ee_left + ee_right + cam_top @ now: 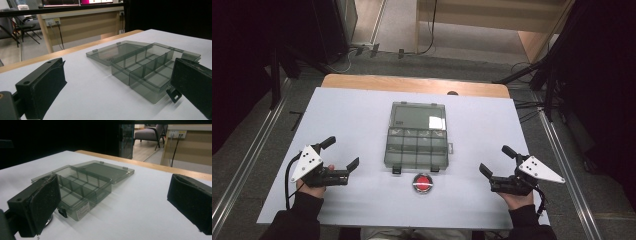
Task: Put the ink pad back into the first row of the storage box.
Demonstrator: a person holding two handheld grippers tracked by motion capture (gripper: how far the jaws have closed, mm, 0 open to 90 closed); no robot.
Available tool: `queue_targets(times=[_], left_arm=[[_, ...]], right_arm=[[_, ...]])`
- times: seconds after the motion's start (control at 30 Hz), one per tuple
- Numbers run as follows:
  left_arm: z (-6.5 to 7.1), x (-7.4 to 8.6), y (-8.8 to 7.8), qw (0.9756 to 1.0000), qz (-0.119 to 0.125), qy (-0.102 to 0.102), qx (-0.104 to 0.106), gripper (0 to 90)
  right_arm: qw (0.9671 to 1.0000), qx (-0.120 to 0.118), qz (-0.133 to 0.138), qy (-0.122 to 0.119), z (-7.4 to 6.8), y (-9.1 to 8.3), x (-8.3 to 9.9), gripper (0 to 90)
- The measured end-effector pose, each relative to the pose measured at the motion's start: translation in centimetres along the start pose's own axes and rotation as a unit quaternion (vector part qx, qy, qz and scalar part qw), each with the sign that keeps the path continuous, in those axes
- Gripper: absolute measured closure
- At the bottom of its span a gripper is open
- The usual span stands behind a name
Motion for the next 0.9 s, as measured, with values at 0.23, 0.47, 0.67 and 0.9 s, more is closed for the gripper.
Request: queue_targets(times=[0.23,0.47,0.67,0.9], left_arm=[[0.1,0.1,-0.3,1.0000,0.000,-0.001,0.001,0.0],[0.1,0.1,-0.4,1.0000,-0.002,-0.001,0.002,0.0],[0.3,0.3,-0.4,1.0000,-0.006,0.002,0.006,0.0],[0.3,0.3,-0.3,1.0000,-0.006,0.002,0.006,0.0]], right_arm=[[1.0000,-0.005,-0.006,0.001,0.0,0.6,0.2,0.0],[0.9999,-0.009,-0.008,0.001,0.0,0.8,0.2,0.0],[0.9995,-0.016,-0.023,-0.013,-0.6,1.3,0.4,0.0],[0.9983,-0.036,-0.043,-0.013,-1.3,1.9,0.9,0.0]])
Point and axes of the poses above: each handheld gripper's, and its own axes: y roughly forward along the jaws, x roughly out of its underside, z roughly to its right, the point moved 10 cm from there along y, roughly forward along the jaws, and after that the axes turned 11 degrees about -x, right-handed, at the moved point
